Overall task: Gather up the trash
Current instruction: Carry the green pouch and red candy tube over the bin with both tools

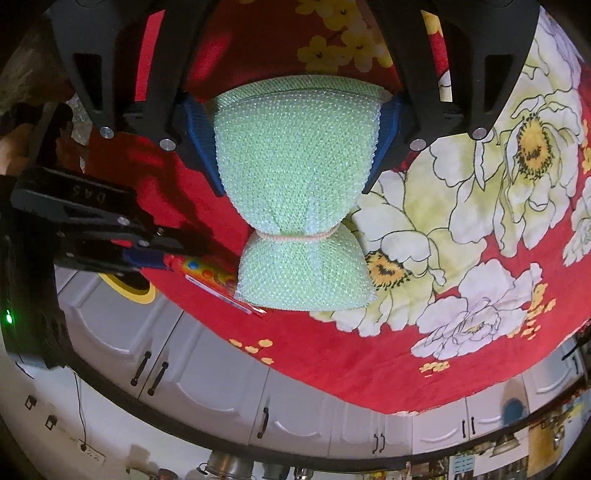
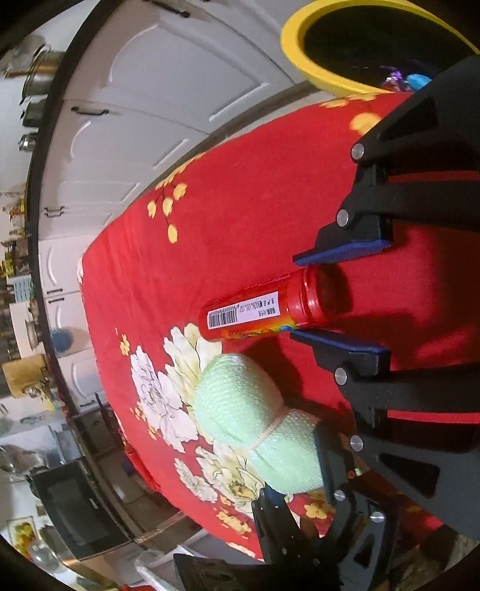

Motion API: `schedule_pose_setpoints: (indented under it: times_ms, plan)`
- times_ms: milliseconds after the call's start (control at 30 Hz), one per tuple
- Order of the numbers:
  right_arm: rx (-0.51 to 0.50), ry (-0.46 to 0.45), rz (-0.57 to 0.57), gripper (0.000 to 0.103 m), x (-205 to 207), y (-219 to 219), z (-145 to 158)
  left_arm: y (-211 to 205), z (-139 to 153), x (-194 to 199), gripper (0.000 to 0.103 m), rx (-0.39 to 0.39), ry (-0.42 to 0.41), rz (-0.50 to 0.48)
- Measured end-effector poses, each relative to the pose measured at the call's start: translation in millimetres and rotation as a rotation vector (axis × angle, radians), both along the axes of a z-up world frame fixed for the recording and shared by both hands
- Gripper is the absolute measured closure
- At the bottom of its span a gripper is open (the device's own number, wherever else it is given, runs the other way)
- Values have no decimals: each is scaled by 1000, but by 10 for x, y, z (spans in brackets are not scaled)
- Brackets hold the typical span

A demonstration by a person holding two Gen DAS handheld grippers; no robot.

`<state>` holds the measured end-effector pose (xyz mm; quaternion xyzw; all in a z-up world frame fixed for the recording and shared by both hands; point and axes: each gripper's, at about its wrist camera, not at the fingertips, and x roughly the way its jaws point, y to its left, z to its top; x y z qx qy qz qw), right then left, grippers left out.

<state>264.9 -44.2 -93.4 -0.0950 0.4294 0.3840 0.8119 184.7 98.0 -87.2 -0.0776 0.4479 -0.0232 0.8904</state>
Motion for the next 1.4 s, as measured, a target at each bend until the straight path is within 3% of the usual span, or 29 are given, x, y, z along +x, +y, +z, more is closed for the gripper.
schedule_pose_setpoints:
  times_ms: [533,1400]
  plan:
    - [94,-23,-121,72,-223,-791,272,-414,268,128,41,16,-56,-74]
    - [146,-75,-355,73,-173,-2027,507,-1540,674,594,41,9,-150,-262]
